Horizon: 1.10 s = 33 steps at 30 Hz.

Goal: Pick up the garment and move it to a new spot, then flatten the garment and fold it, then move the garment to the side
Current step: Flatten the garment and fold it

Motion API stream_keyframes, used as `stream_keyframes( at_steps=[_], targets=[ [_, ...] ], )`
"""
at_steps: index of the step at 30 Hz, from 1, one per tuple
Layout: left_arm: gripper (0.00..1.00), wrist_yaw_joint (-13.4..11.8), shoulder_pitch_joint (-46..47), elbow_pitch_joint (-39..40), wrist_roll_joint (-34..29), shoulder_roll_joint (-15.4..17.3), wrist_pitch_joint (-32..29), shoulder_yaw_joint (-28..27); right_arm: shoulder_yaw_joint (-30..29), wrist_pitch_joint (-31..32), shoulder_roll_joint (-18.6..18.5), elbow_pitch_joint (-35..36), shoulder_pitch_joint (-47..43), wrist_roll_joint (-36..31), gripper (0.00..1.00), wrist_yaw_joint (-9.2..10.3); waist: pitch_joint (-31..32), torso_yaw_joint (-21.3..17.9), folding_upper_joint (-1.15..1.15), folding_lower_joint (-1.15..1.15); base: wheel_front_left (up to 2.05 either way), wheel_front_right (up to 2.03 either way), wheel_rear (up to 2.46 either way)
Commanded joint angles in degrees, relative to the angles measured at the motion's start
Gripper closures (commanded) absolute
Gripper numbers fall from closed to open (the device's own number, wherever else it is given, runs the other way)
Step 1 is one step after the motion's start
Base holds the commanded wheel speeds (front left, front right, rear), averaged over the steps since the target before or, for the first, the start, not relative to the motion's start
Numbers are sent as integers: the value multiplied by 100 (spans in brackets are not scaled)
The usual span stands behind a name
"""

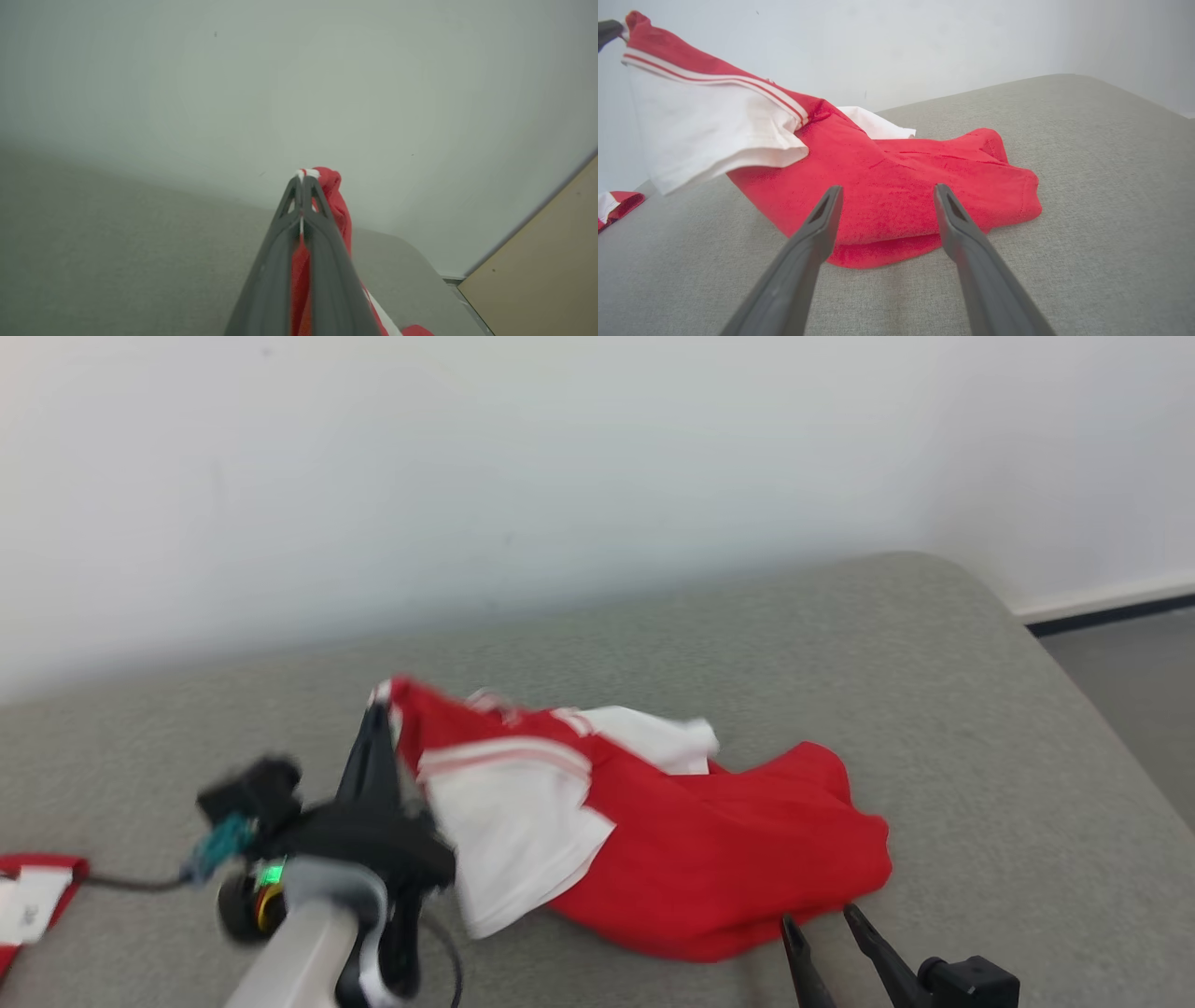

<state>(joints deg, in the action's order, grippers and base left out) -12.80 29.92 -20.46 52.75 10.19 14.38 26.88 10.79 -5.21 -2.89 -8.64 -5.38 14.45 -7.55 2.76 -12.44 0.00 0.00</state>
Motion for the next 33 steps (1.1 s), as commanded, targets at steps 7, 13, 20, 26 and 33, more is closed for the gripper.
stream_keyframes(
  at_steps=[7, 13, 20, 26, 33],
  targets=[
    [100, -36, -1260, -952, 385, 65, 74, -425, 147, -2, 0, -25, 69, 72, 0, 13, -3, 929, 0, 0, 0, 0, 0],
    [82, 155, -1481, -1420, 529, -56, 95, -856, 127, 47, -1, -8, 73, 15, 0, 13, 29, 948, 0, 0, 0, 0, 0],
    [100, 412, -1090, -1572, 96, -115, 88, -1231, 112, 97, 0, 32, 51, -36, 0, 13, 48, 920, 0, 0, 0, 0, 0],
    [88, 403, -668, -1584, -220, -227, 78, -1123, 139, 99, 0, 10, 11, -10, 0, 13, 121, 840, 0, 0, 0, 0, 0],
    [0, 223, -1635, -1489, -115, -192, -379, -915, -8, 61, 0, 40, -95, -27, 0, 13, 177, 728, 0, 0, 0, 0, 0]
  ],
)
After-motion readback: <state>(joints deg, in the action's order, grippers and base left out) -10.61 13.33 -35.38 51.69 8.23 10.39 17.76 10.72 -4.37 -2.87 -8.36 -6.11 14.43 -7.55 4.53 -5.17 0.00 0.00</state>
